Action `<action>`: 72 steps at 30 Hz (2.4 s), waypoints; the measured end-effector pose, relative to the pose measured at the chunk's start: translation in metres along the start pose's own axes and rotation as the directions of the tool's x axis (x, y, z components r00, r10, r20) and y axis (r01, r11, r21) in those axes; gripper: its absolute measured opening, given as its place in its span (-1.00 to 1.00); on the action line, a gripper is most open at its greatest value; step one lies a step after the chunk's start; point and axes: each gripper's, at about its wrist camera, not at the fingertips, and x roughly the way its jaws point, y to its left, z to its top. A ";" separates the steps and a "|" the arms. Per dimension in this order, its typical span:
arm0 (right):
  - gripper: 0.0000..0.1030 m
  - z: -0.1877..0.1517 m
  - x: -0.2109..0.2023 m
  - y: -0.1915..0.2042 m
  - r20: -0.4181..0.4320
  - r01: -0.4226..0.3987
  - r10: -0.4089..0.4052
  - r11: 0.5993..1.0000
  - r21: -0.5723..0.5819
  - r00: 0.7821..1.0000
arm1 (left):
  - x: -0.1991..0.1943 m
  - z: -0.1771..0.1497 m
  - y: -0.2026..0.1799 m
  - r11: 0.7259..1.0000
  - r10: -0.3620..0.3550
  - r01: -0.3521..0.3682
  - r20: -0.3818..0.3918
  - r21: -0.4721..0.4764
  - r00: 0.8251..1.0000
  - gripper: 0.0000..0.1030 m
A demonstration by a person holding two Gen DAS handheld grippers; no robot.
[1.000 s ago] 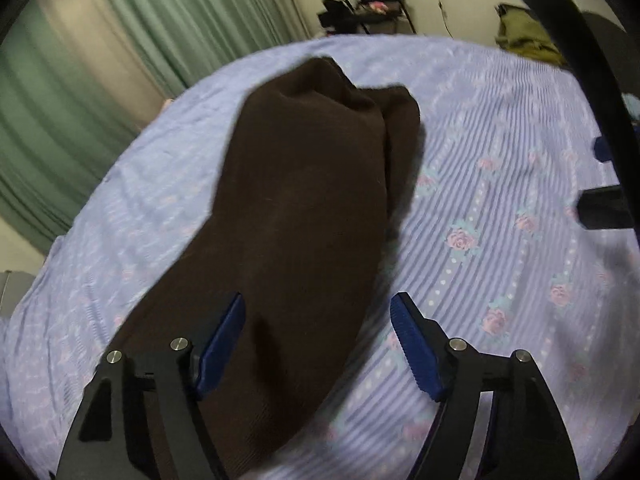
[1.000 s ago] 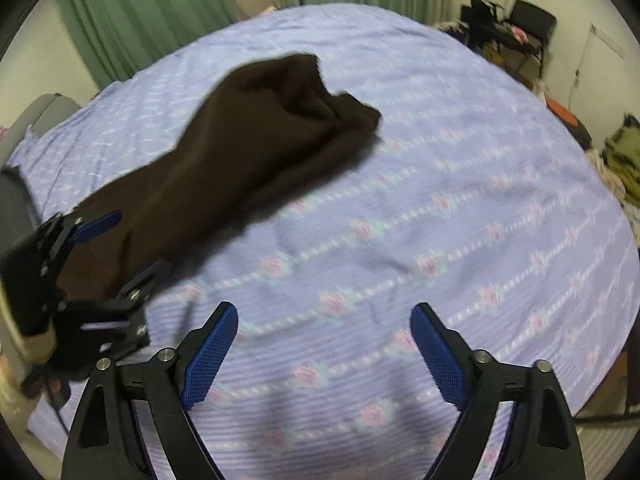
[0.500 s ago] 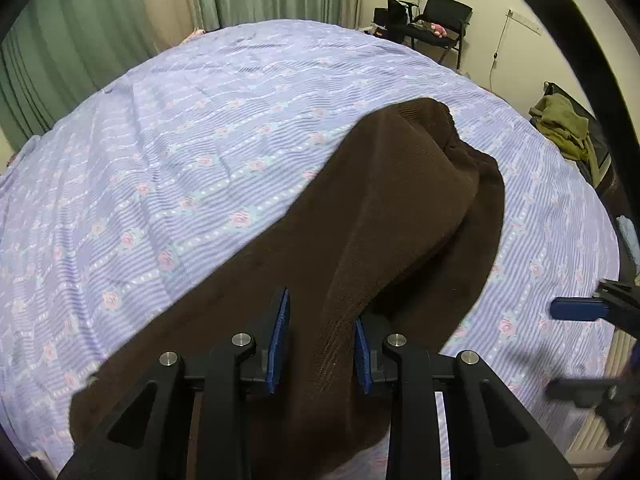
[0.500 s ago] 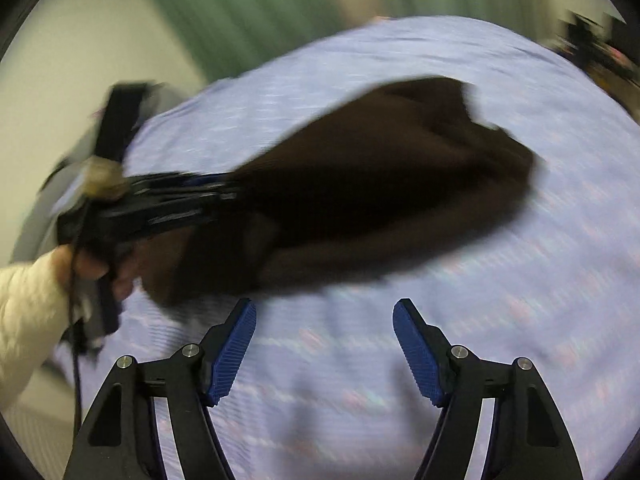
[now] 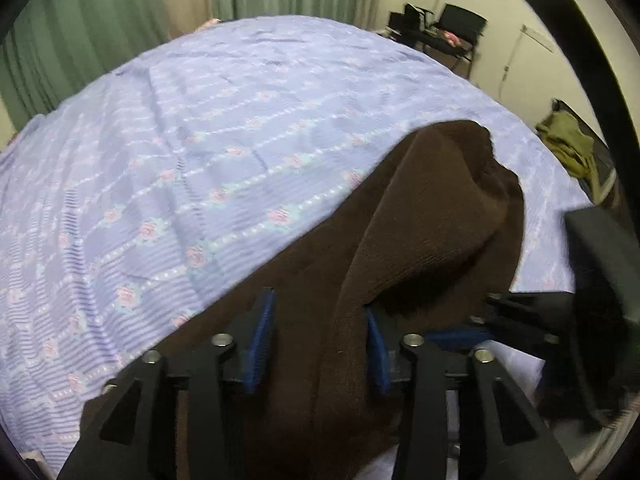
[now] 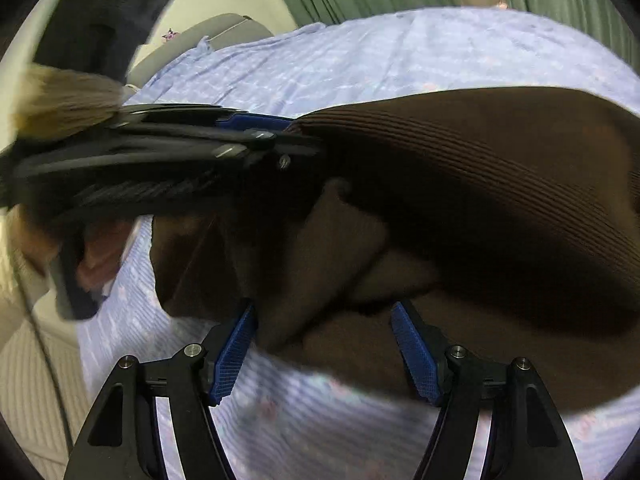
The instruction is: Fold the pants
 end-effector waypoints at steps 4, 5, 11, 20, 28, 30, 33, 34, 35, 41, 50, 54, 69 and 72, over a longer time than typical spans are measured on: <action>-0.17 -0.017 0.010 0.000 -0.027 -0.036 0.037 0.997 0.064 0.999 | -0.024 -0.007 0.008 0.997 -0.068 0.068 0.001 -0.019 0.998 0.36; -0.33 -0.024 0.004 0.003 -0.015 -0.039 0.040 0.996 0.077 0.999 | -0.033 -0.007 0.012 0.997 -0.072 0.072 0.017 -0.025 0.997 0.47; -0.45 -0.069 -0.022 0.019 0.022 0.016 -0.021 0.978 0.207 1.000 | -0.048 0.006 0.026 1.000 0.000 -0.001 0.058 0.014 0.998 0.80; -0.45 -0.062 -0.015 0.023 0.037 0.034 -0.047 0.959 0.281 0.998 | 0.038 0.014 0.005 0.988 0.010 0.010 -0.129 0.155 0.992 0.21; -0.47 -0.064 -0.026 0.018 0.060 0.067 -0.088 0.952 0.298 0.994 | 0.035 0.018 0.008 0.982 0.077 -0.058 -0.104 0.179 0.992 -0.77; -0.51 -0.068 -0.031 0.029 0.078 0.105 -0.136 0.943 0.316 0.988 | 0.037 0.026 0.017 0.991 0.085 -0.074 -0.096 0.115 0.992 -0.77; -0.66 -0.078 -0.024 0.033 0.044 0.121 -0.145 0.928 0.352 0.988 | 0.052 0.026 0.028 0.989 0.142 -0.137 -0.116 0.050 0.983 -0.75; -0.69 -0.085 -0.012 0.030 -0.011 0.092 -0.095 0.918 0.386 0.995 | 0.056 0.025 0.030 0.986 0.166 -0.161 -0.132 0.048 0.977 -0.74; -0.69 -0.091 -0.005 0.029 -0.052 0.088 -0.073 0.909 0.407 0.996 | 0.056 0.022 0.027 0.982 0.185 -0.179 -0.123 0.057 0.975 -0.71; 0.01 -0.121 -0.069 0.010 0.026 0.173 -0.215 0.844 0.509 0.976 | -0.004 0.020 -0.008 0.959 0.242 -0.252 0.088 0.132 0.966 0.19; 0.01 -0.080 -0.171 -0.085 0.209 0.307 -0.461 0.805 0.508 0.862 | -0.072 -0.012 -0.086 0.981 0.178 -0.191 0.272 0.022 0.946 0.29; 0.01 -0.054 -0.167 -0.132 0.222 0.310 -0.449 0.829 0.466 0.866 | -0.061 -0.020 -0.106 0.984 0.172 -0.176 0.264 -0.009 0.949 0.29; -0.56 -0.018 -0.118 -0.170 0.082 0.377 -0.483 0.767 0.519 0.872 | -0.047 -0.056 -0.115 0.957 0.289 -0.284 0.178 -0.053 0.941 0.29; -0.56 -0.008 -0.150 -0.157 0.097 0.527 -0.631 0.713 0.462 0.769 | -0.043 -0.059 -0.108 0.950 0.312 -0.304 0.163 -0.069 0.936 0.29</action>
